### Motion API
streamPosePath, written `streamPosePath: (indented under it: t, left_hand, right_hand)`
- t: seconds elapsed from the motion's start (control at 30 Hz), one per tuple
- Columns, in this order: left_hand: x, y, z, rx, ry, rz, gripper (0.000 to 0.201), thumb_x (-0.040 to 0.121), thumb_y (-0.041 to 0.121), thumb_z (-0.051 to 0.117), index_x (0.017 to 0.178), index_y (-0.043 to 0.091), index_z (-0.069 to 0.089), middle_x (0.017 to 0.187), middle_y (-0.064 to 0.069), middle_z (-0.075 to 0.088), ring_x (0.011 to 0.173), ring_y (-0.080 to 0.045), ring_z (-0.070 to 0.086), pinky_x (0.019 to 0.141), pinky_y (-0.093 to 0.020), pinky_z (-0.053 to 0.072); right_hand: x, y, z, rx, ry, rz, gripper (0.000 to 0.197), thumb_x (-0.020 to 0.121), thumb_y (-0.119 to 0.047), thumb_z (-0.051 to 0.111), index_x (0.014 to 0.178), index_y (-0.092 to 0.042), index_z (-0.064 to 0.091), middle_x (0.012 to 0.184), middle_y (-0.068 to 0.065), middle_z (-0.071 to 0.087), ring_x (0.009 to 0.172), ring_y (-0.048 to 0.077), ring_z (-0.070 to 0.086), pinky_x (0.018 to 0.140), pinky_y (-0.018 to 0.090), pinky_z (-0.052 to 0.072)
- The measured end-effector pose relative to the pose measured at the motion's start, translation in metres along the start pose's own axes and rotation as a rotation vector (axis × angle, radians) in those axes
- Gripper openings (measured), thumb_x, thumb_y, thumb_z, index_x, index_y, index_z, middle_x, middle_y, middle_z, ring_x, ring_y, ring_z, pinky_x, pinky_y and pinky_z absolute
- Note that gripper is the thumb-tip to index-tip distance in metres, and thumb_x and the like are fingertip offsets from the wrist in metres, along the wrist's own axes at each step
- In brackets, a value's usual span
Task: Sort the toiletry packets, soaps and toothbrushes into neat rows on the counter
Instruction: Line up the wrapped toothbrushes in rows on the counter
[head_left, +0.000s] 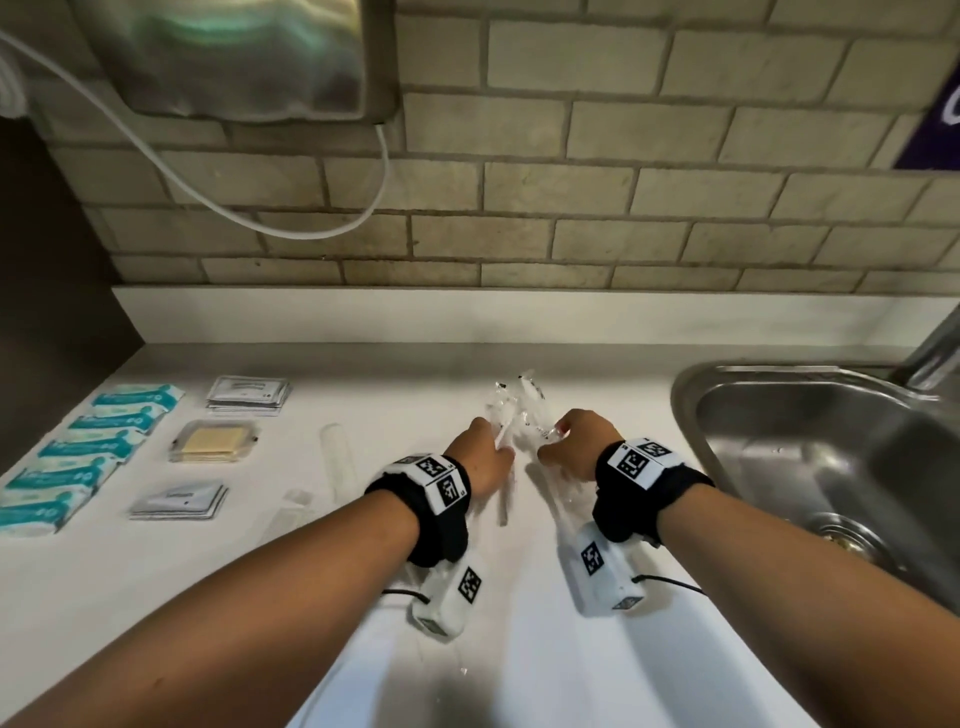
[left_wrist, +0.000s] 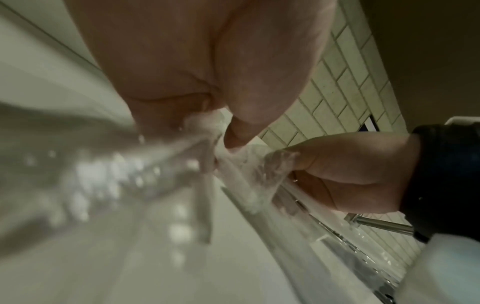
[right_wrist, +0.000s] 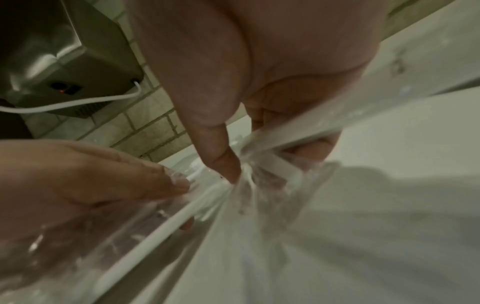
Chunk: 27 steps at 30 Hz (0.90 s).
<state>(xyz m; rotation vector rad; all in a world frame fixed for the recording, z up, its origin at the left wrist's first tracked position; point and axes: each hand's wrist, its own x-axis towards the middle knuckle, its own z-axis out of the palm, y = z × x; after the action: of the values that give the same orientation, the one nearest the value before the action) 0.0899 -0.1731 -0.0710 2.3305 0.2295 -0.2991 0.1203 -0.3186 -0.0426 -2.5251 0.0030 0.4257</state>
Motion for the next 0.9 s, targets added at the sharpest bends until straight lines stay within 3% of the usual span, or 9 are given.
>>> streamPosePath:
  t: [0.1,0.2,0.3,0.4,0.5,0.57,0.7,0.83,0.9]
  left_hand:
    - [0.003,0.002,0.009,-0.143,-0.024,-0.051,0.037,0.093,0.029,0.044,0.112,-0.001,0.053,0.087,-0.012,0.066,0.074,-0.029,0.064,0.064,-0.03,0.046]
    - [0.005,0.003,0.003,-0.309,-0.049,-0.089,0.027,0.092,0.018,0.041,0.084,-0.004,0.055,0.074,-0.014,0.059,0.06,-0.028,0.058,0.054,-0.027,0.049]
    - [0.007,0.001,-0.001,-0.401,-0.033,-0.111,0.019,0.077,0.02,0.04,0.075,0.003,0.048,0.072,-0.019,0.053,0.064,-0.035,0.057,0.066,-0.046,0.053]
    - [0.008,0.0,-0.006,-0.214,0.041,-0.07,0.027,0.088,0.016,0.043,0.063,0.006,0.047,0.067,-0.016,0.054,0.068,-0.037,0.057,0.069,-0.037,0.047]
    - [0.012,-0.002,-0.01,-0.107,0.076,-0.052,0.03,0.096,0.026,0.049,0.093,0.001,0.066,0.098,-0.019,0.067,0.097,-0.035,0.063,0.085,-0.035,0.049]
    - [0.018,-0.005,-0.009,-0.101,0.082,-0.054,0.029,0.095,0.028,0.054,0.097,0.002,0.067,0.095,-0.017,0.067,0.093,-0.032,0.063,0.086,-0.035,0.05]
    - [0.024,-0.004,-0.007,-0.203,0.082,-0.1,0.02,0.091,0.027,0.061,0.092,0.007,0.061,0.081,-0.016,0.066,0.075,-0.03,0.063,0.085,-0.046,0.057]
    - [0.025,-0.005,-0.009,-0.042,0.098,-0.054,0.058,0.088,0.037,0.065,0.137,0.014,0.044,0.134,-0.011,0.055,0.118,-0.029,0.058,0.1,-0.035,0.046]
    - [0.019,-0.004,-0.009,0.019,0.107,0.038,0.069,0.084,0.042,0.068,0.142,0.02,0.038,0.141,-0.007,0.044,0.122,-0.023,0.053,0.098,-0.031,0.044]
  right_hand:
    - [0.004,0.009,0.0,-0.02,0.004,0.015,0.041,0.086,-0.037,0.065,0.114,-0.007,0.06,0.091,0.01,0.067,0.085,0.028,0.063,0.074,0.03,0.048]
    - [0.005,0.012,-0.005,0.04,0.114,0.011,0.046,0.092,-0.04,0.056,0.118,-0.002,0.059,0.112,0.016,0.067,0.104,0.032,0.062,0.088,0.035,0.047]
    - [0.01,0.013,-0.007,0.096,0.123,0.025,0.046,0.093,-0.041,0.053,0.113,0.0,0.061,0.107,0.017,0.069,0.097,0.032,0.064,0.085,0.036,0.049]
    - [0.011,0.014,-0.003,0.113,0.088,0.037,0.042,0.09,-0.038,0.054,0.119,-0.007,0.057,0.113,0.013,0.068,0.094,0.027,0.063,0.08,0.032,0.048]
    - [0.01,0.016,0.001,0.051,0.089,0.037,0.03,0.09,-0.03,0.053,0.102,-0.004,0.061,0.108,0.017,0.069,0.098,0.031,0.065,0.07,0.028,0.041]
    - [0.01,0.018,0.003,0.067,0.082,0.044,0.029,0.091,-0.031,0.053,0.09,-0.003,0.062,0.101,0.018,0.071,0.091,0.031,0.066,0.07,0.03,0.044]
    - [0.009,0.018,-0.003,0.074,0.076,0.055,0.04,0.094,-0.036,0.051,0.105,0.001,0.064,0.105,0.016,0.071,0.098,0.032,0.065,0.084,0.034,0.049]
    - [0.012,0.021,-0.014,0.015,0.151,0.102,0.05,0.092,-0.045,0.053,0.129,-0.011,0.057,0.129,0.012,0.06,0.113,0.03,0.059,0.093,0.033,0.046]
    - [0.016,0.025,-0.015,0.024,0.152,0.132,0.059,0.09,-0.05,0.056,0.136,-0.014,0.05,0.136,0.014,0.054,0.117,0.03,0.057,0.097,0.035,0.044]
